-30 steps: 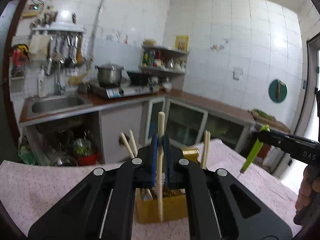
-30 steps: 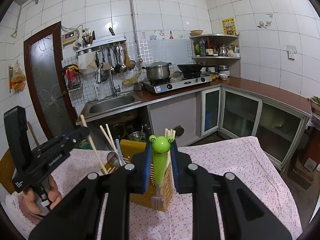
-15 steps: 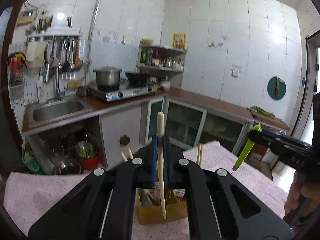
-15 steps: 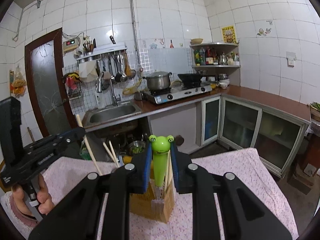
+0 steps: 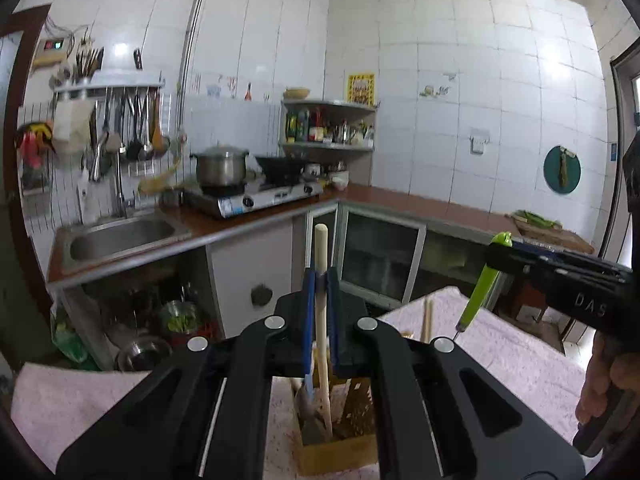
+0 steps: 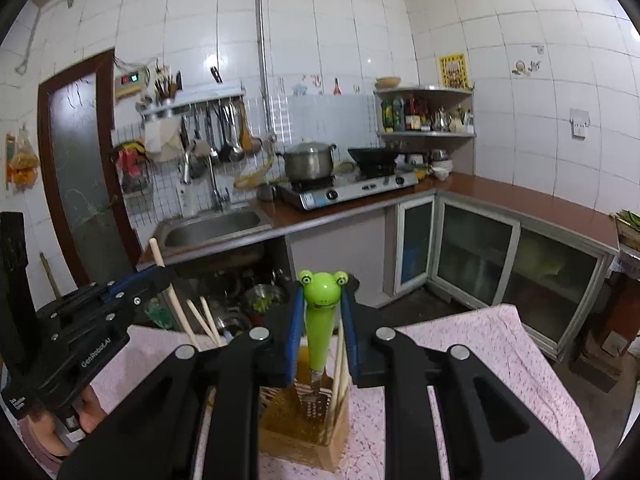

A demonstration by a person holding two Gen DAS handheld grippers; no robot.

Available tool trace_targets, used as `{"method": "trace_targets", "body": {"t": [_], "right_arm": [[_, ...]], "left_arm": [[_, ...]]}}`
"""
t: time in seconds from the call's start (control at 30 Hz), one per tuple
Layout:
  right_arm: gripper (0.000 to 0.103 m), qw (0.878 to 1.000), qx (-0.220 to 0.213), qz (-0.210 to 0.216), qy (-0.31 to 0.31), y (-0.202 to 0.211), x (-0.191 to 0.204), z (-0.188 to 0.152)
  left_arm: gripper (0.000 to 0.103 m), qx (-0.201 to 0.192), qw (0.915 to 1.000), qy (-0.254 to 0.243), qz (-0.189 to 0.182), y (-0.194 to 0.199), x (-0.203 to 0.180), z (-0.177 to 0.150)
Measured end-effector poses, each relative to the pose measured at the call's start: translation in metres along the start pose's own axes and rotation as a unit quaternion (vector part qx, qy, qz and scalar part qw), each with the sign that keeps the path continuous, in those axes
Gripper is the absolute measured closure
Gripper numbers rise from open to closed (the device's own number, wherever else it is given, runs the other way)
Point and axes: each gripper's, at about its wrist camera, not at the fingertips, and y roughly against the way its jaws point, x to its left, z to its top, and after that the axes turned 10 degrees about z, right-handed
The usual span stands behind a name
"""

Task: Organize utensils
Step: 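Lower the chopstick into the holder with the left tool while the right tool releases the fork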

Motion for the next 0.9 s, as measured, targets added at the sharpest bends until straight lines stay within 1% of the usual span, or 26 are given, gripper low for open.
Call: {"method": "trace_targets", "body": {"t": [0.2,0.4,0.5,0.53,0.57,0.6,0.67,0.7,0.73,0.77,0.83,0.9], "right_arm": [[0.084,0.999,0.033,-0.001,-0.010,-0.025,-0.007,-0.030],[0.084,0.998,0.061,0.002,-0.008,-0.045,-0.007,-0.055],[0.084,0.997,0.071,0.004,-0.008,-0.052,-0.009,-0.063],[0.084,0.997,0.070,0.005,-0.005,-0.053,-0.009,-0.067],[0.084,0.998,0.066,0.005,-0.001,-0.053,-0.009,-0.068],[0.084,0.998,0.062,0.007,0.004,-0.052,-0.009,-0.070],[0.082,0.998,0.064,0.009,0.006,-0.051,-0.010,-0.073],[0.078,0.998,0.064,0.009,0.006,-0.049,-0.012,-0.075],[0.059,0.998,0.060,0.006,0.008,-0.046,-0.013,-0.076],[0.043,0.999,0.054,0.003,0.010,-0.042,-0.014,-0.077],[0.043,0.999,0.042,-0.002,0.016,-0.029,-0.015,-0.078],[0.040,0.999,0.041,-0.014,0.020,-0.016,-0.017,-0.081]], "left_arm": [[0.099,0.019,0.9998,-0.002,-0.006,-0.013,0.004,-0.027],[0.098,0.043,0.9989,-0.018,0.003,-0.031,0.001,-0.055],[0.098,0.048,0.9987,-0.018,0.008,-0.036,0.003,-0.064],[0.095,0.051,0.9985,-0.015,0.008,-0.037,0.005,-0.066],[0.085,0.056,0.9984,-0.009,0.007,-0.038,0.007,-0.068],[0.078,0.060,0.9982,0.002,0.006,-0.036,0.011,-0.070],[0.046,0.055,0.9983,0.014,0.011,-0.028,0.017,-0.069],[0.039,0.049,0.9985,0.017,0.017,-0.021,0.019,-0.068],[0.027,0.046,0.9986,0.020,0.020,-0.016,0.021,-0.068],[0.020,0.042,0.9986,0.025,0.019,-0.007,0.024,-0.067],[0.017,0.037,0.9987,0.029,0.018,0.010,0.030,-0.066],[0.009,0.024,0.9989,0.026,0.030,0.033,0.035,-0.067]]}}
